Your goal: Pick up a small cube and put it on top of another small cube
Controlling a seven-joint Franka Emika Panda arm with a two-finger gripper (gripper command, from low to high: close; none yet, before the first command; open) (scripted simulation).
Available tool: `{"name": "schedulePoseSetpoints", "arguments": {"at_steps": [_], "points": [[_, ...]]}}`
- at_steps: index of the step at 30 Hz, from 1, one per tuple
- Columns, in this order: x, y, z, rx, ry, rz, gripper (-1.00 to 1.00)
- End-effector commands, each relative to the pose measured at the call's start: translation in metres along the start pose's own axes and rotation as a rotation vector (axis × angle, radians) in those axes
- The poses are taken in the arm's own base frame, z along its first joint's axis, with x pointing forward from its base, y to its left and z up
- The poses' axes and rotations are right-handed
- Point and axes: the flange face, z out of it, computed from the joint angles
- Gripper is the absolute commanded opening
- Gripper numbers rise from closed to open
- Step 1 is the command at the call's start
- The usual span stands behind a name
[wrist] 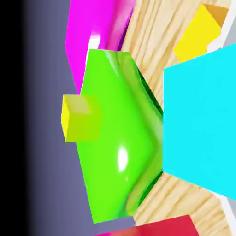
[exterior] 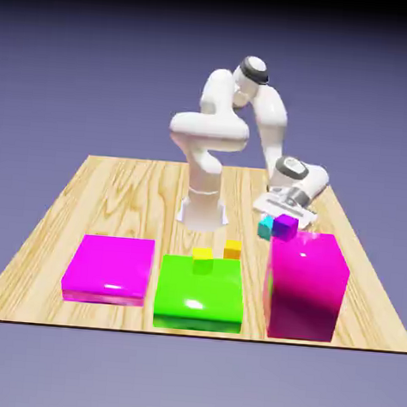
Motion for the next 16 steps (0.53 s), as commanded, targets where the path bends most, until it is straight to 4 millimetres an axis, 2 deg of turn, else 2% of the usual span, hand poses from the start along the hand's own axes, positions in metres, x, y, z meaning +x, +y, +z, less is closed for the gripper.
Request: {"name": "schedulePoseSetpoints", "arguments": {"at_steps": [1, 3, 4, 12, 13, 14, 15, 16], "points": [[0.010, 0.004, 0.006, 0.003, 0.004, -0.005, -1.00], [0.030, 0.011, 0.018, 0.013, 0.011, -0.016, -1.00], [0.030, 0.011, 0.018, 0.013, 0.011, -0.016, -1.00], [0.017, 0.024, 0.074, 0.013, 0.009, -0.016, -1.00], [0.017, 0.024, 0.075, 0.013, 0.010, -0.016, -1.00], [0.017, 0.024, 0.075, 0.013, 0.010, -0.016, 1.00], [0.017, 0.024, 0.075, 0.013, 0.010, -0.016, 1.00], [0.018, 0.023, 0.067, 0.011, 0.008, -0.016, 1.00]]}}
